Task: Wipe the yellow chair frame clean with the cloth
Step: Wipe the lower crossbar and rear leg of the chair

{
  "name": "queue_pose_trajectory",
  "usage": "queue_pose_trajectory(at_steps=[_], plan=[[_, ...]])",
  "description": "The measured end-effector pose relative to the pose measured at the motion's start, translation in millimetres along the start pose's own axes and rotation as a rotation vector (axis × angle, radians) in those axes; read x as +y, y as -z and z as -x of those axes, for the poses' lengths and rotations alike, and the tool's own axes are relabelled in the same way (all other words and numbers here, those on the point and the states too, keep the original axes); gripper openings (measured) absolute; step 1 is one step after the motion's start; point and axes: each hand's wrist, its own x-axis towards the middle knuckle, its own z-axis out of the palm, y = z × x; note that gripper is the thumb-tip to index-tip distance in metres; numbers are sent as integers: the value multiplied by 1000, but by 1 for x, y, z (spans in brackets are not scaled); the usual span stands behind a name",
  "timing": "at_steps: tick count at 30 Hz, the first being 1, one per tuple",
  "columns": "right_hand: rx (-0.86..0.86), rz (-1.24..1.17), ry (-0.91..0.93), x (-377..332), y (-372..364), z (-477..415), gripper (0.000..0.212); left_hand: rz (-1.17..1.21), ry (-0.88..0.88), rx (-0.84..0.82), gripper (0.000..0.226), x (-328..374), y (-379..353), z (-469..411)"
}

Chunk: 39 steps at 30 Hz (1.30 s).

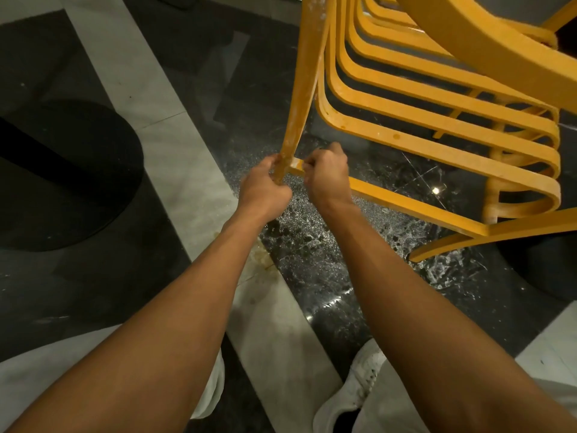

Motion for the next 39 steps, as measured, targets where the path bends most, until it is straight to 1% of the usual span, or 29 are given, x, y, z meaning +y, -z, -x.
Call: queue_pose_trajectory(at_steps=[3,8,11,13,17,19,23,26,29,34,39], plan=[[-37,3,78,-1,-2,-1,16,2,8,-6,67,1,2,1],[44,-41,-43,24,9,9,15,3,11,-2,67,1,2,1],[76,-21,-101,12,4,4,15,3,7,-5,68,1,1,2],[53,-31,-67,-1,-1,1,16,6,16,-16,69,1,2,3],[-44,-36,127,2,-3,6,17,5,22,-34,70,2,5,5],[-38,-32,125,12,0,6,16,10,24,-36,71,2,6,5],[14,-66,16,5,-3,-6,15,12,20,-28,74,4,6,7],[-16,-70,90,-2,-8,-2,15,11,33,-35,73,4,6,8],[-39,-68,161,8,-4,3,15,4,31,-36,71,5,7,6],[-35,-68,28,-3,-4,-15,16,7,37,-42,74,6,7,8],[-67,-62,174,2,-4,4,15,9,43,-49,74,7,9,8]])
